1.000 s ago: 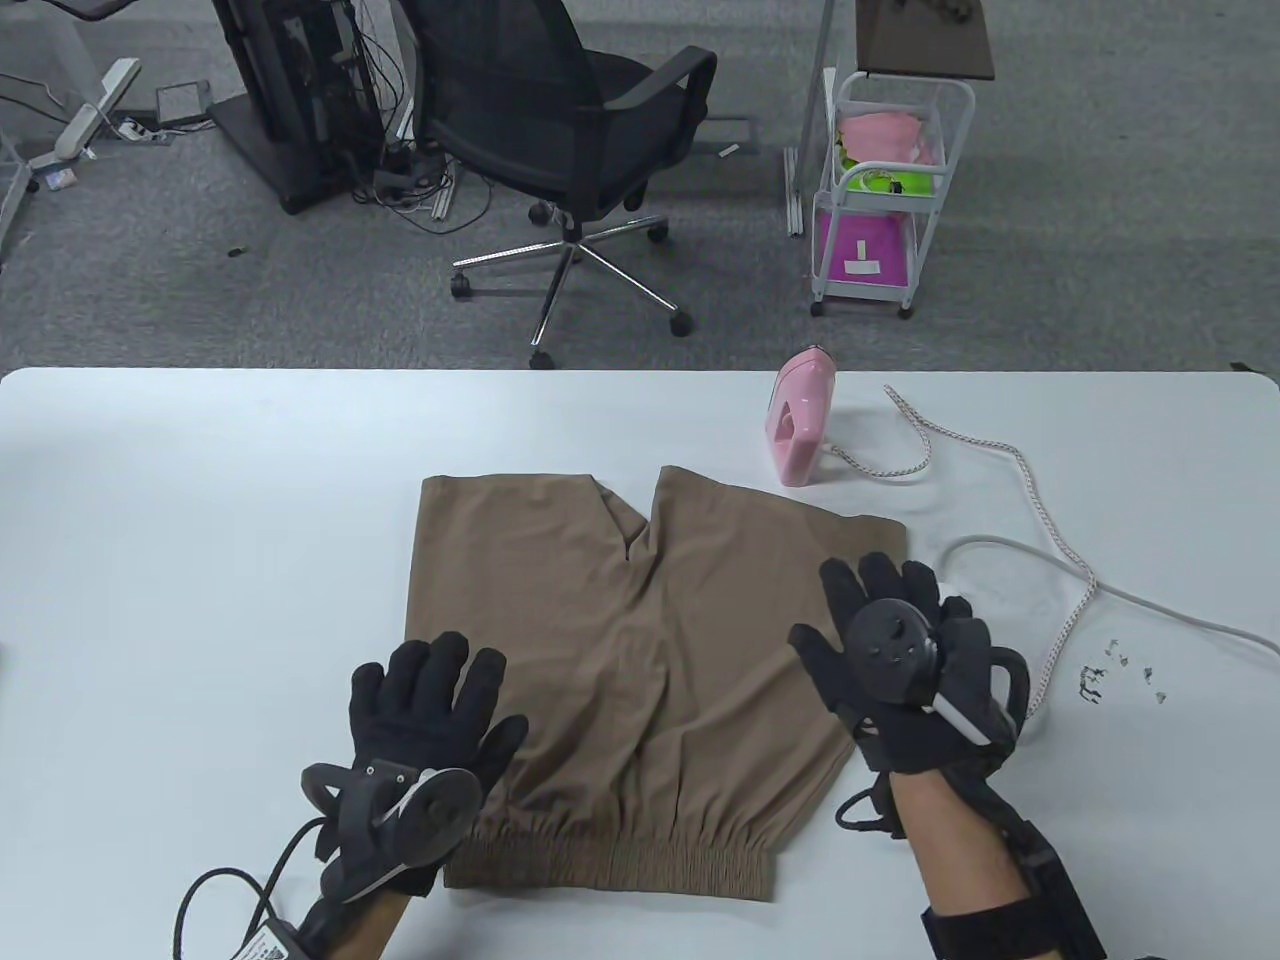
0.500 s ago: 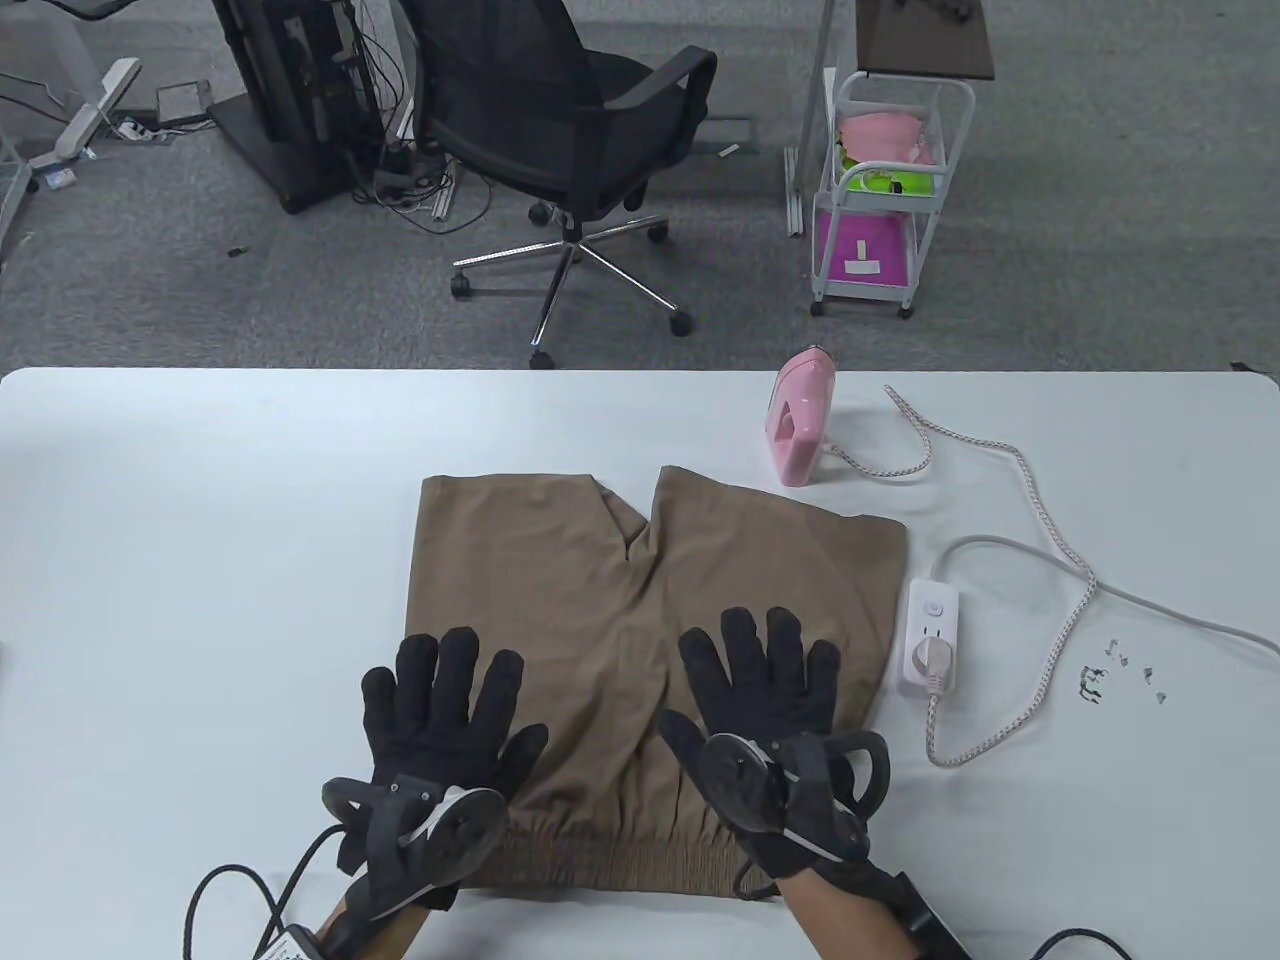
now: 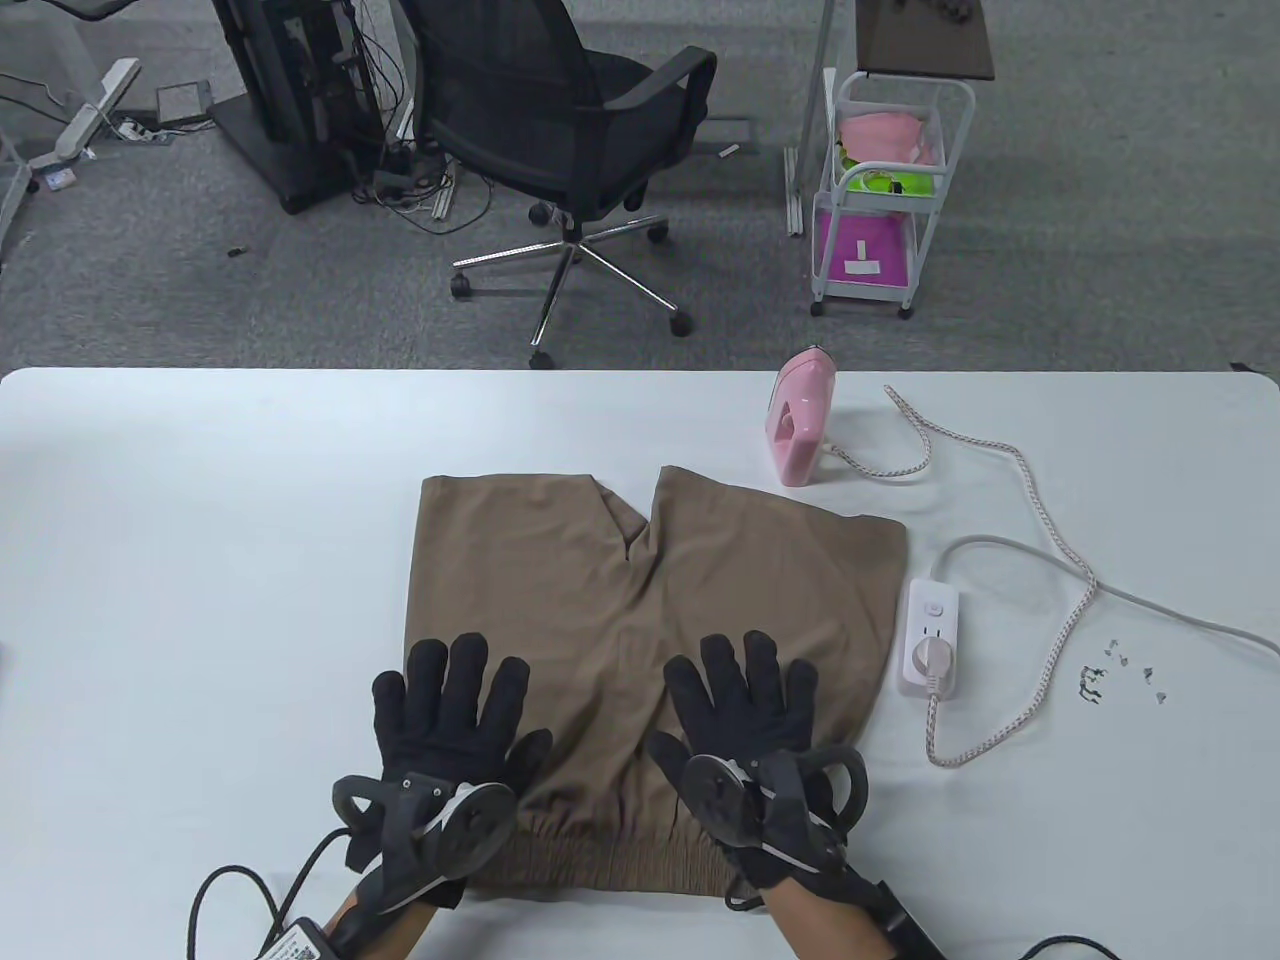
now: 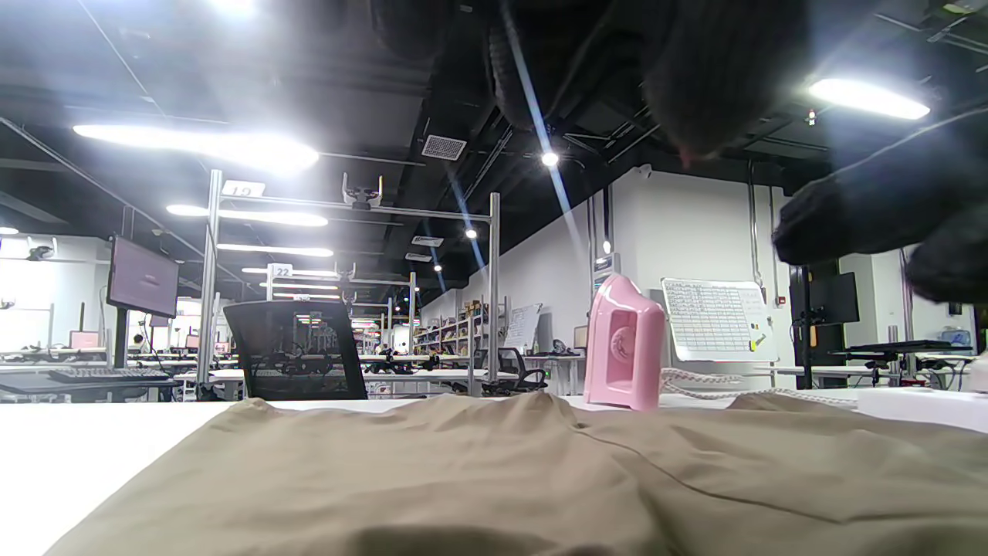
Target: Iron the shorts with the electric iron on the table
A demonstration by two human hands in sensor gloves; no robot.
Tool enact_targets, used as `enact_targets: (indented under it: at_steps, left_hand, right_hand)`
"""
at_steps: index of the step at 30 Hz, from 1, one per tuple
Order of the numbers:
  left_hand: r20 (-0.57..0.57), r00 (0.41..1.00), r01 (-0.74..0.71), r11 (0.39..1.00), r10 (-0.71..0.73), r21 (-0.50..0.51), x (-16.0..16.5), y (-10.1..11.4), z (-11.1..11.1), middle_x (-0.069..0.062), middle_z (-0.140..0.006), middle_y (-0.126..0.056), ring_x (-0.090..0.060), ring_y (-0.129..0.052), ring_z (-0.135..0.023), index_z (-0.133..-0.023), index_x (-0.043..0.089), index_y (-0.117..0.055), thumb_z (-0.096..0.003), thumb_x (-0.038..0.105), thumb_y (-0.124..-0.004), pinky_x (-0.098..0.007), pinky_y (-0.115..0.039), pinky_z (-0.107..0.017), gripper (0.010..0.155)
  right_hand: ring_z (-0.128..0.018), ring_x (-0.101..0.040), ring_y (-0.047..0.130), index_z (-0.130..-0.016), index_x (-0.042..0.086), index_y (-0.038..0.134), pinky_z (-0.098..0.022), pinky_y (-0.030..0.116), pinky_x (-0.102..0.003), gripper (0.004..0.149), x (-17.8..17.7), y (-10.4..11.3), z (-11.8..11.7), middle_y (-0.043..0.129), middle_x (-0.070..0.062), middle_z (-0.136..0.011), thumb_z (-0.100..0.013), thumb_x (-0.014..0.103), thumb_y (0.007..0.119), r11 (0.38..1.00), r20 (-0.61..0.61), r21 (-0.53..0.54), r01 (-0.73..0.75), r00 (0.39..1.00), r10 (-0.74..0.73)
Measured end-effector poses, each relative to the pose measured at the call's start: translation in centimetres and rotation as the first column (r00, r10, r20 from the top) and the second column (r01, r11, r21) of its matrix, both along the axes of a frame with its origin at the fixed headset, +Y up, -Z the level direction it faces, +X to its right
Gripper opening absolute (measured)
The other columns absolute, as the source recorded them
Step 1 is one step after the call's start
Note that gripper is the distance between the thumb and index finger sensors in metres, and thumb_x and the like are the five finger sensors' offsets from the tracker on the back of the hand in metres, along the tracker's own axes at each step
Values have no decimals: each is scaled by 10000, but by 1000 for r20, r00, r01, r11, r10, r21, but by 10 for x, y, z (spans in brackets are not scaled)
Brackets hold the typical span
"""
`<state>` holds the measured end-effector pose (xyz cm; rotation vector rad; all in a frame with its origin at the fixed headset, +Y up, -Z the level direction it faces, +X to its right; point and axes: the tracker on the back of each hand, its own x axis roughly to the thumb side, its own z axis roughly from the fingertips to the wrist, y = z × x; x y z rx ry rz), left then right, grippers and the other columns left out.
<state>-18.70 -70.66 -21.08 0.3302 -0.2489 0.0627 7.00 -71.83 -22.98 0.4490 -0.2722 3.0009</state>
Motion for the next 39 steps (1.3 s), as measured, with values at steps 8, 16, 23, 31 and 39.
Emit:
enact_targets:
  at_steps: [8,16,23,31,39]
  left_hand:
    - [2,1000,-12,1000,12,11,0,1,1,-111,-1215,-311,-503,-312,-1095,-1114,291,-523,-525,595,-710,-731,-274,-733,688]
    - [6,1000,-1,1000,1,17,1,1,1,-112,-1214,-315,-501,-316,-1096,-1111,291,-529,-524,594,-711,-731,-275,-733,685]
    - [6,1000,6,1000,-7,27,1,2,2,-110,-1213,-324,-501,-326,-1095,-1109,290,-535,-524,594,-711,-731,-277,-733,682]
    - [0,1000,30,999,-30,34,2,3,3,-112,-1213,-333,-500,-333,-1095,-1105,286,-547,-524,592,-712,-732,-281,-733,677]
    - [-1,999,36,999,-36,37,3,3,3,-112,-1212,-341,-500,-342,-1095,-1102,284,-556,-524,591,-713,-732,-285,-733,673]
  right_hand:
    - [-1089,-500,403,-1159,326,517,-710,408,-734,687,0,-1,-1,457,-112,-1191,-588,669,685,1000,-2,-18,1,1000,-1]
    - [-1088,-502,407,-1159,326,520,-710,410,-734,686,0,0,-1,462,-110,-1191,-588,668,685,1000,6,-6,-9,1000,9]
    - [-1089,-502,397,-1159,329,519,-712,404,-734,681,-3,0,0,456,-110,-1193,-591,667,684,998,15,18,-57,998,57]
    - [-1089,-507,381,-1160,331,518,-711,391,-736,682,-12,-2,3,441,-117,-1195,-591,665,687,984,41,60,-170,985,168]
    - [-1089,-505,383,-1159,329,524,-710,395,-735,678,-12,-1,3,446,-122,-1193,-593,665,685,985,42,44,-169,985,167]
